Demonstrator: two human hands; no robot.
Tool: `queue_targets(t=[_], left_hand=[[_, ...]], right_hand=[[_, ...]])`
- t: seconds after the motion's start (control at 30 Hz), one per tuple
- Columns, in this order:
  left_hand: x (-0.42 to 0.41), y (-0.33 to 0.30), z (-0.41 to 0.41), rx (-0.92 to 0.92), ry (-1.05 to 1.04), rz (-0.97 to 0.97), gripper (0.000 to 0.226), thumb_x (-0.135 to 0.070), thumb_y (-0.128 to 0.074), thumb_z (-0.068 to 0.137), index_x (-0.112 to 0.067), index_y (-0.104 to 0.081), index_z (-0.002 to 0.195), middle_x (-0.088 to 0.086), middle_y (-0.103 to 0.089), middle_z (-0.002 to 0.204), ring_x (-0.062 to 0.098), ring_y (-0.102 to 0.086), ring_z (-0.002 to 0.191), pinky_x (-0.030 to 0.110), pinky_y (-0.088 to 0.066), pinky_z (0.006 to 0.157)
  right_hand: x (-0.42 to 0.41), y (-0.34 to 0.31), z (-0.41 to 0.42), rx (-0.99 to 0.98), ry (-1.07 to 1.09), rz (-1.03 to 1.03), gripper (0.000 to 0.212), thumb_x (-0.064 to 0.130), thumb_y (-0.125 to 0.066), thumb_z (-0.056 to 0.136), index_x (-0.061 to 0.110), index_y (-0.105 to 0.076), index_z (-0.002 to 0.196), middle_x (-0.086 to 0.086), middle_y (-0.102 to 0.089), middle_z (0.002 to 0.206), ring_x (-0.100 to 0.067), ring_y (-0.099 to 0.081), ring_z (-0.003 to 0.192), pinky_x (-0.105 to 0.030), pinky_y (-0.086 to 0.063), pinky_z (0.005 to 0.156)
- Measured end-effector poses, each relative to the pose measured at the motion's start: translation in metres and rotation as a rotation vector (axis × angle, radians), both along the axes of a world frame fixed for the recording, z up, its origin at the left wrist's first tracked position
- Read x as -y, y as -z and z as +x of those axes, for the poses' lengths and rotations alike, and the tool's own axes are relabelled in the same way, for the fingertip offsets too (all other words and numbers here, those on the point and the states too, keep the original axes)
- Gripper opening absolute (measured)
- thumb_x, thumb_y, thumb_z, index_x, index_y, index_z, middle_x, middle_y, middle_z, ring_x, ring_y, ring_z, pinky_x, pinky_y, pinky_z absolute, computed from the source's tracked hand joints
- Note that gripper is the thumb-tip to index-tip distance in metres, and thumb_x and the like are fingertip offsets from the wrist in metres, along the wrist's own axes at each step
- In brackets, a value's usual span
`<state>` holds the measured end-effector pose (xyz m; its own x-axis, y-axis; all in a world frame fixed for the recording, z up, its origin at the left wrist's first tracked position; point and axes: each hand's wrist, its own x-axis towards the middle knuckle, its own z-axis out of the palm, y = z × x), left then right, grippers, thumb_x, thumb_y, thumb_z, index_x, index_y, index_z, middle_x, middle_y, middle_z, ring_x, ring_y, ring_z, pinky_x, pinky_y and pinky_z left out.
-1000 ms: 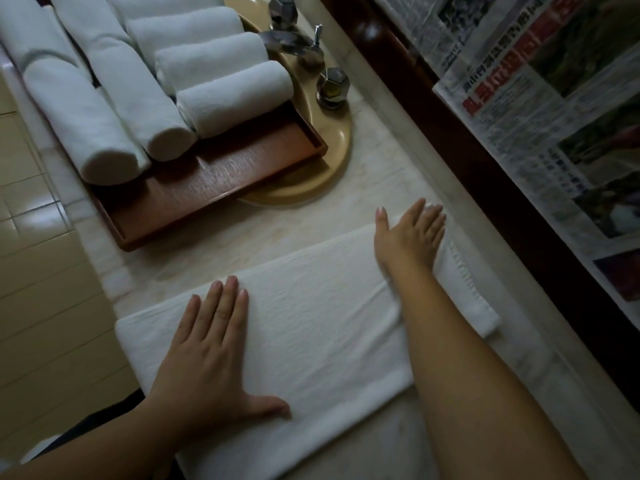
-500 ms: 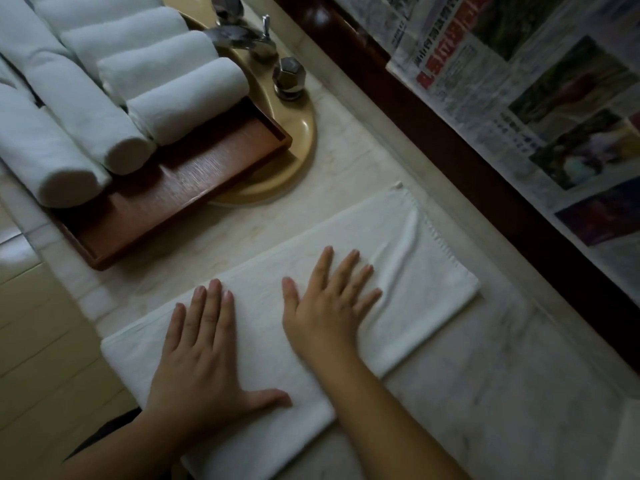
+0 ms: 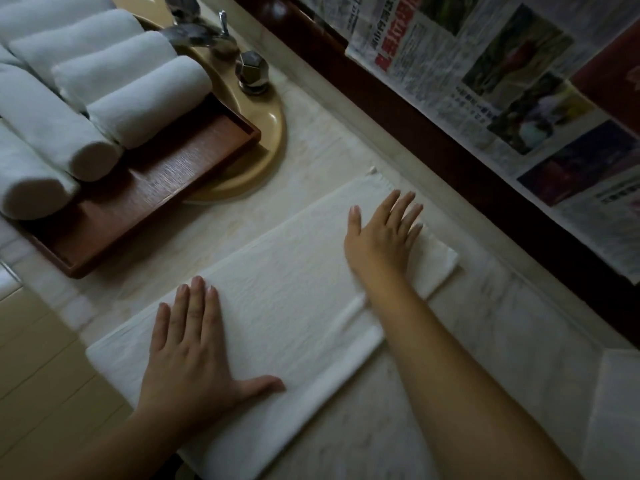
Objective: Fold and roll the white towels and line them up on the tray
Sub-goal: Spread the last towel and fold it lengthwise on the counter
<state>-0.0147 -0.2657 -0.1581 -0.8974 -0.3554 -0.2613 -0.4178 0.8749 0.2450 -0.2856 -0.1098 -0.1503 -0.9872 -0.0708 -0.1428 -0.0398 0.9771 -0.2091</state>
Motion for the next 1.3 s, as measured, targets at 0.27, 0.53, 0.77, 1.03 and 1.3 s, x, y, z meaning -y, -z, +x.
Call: queue_targets(t=[0.27,0.53,0.77,1.03,1.3], left_hand=[[-0.003,-0.003,0.000,0.036,-0.009,0.000,0.164,-0.115,-0.032,0.051,-0.001,0.003,0.164,0.015,0.015,0.172,0.028,0.017,0.160,0.055,-0.003,0.130],[-0.004,-0.004,-0.001,0.028,-0.036,0.007,0.166,-0.115,-0.034,0.048,-0.004,0.004,0.165,0.012,0.013,0.173,0.026,0.018,0.159,0.052,0.002,0.130],[-0.005,-0.007,-0.002,0.015,-0.043,0.006,0.166,-0.115,-0.033,0.049,-0.003,0.005,0.164,0.013,0.014,0.173,0.026,0.018,0.159,0.052,0.003,0.130],[-0.005,-0.002,0.000,0.001,-0.034,-0.010,0.163,-0.114,-0.034,0.052,-0.002,0.004,0.164,0.014,0.012,0.173,0.027,0.016,0.160,0.053,0.001,0.130],[-0.006,-0.006,-0.001,0.016,-0.028,-0.010,0.163,-0.114,-0.031,0.052,-0.003,0.005,0.164,0.013,0.013,0.173,0.027,0.019,0.159,0.051,0.004,0.130]], right_hand=[[-0.016,0.032,0.150,0.091,-0.204,0.164,0.092,0.077,-0.013,0.095,0.018,-0.001,0.166,-0.029,0.008,0.168,-0.056,0.009,0.152,-0.074,0.004,0.118],[-0.103,0.040,-0.022,0.033,0.091,0.088,0.090,0.067,-0.020,0.102,0.006,0.001,0.164,-0.024,0.004,0.170,-0.037,0.005,0.158,-0.050,0.002,0.129],[-0.074,0.019,0.014,-0.076,0.182,-0.076,0.084,0.055,-0.024,0.106,0.000,0.003,0.163,-0.022,0.008,0.171,-0.036,0.007,0.159,-0.050,0.001,0.129],[-0.046,0.036,0.146,-0.012,-0.274,0.139,0.083,0.073,-0.021,0.099,0.026,-0.008,0.166,-0.031,0.002,0.168,-0.056,0.003,0.153,-0.064,-0.002,0.124],[-0.120,0.035,-0.020,0.070,0.094,0.103,0.088,0.065,-0.018,0.103,0.007,0.005,0.164,-0.021,0.009,0.171,-0.031,0.010,0.159,-0.048,0.006,0.128]])
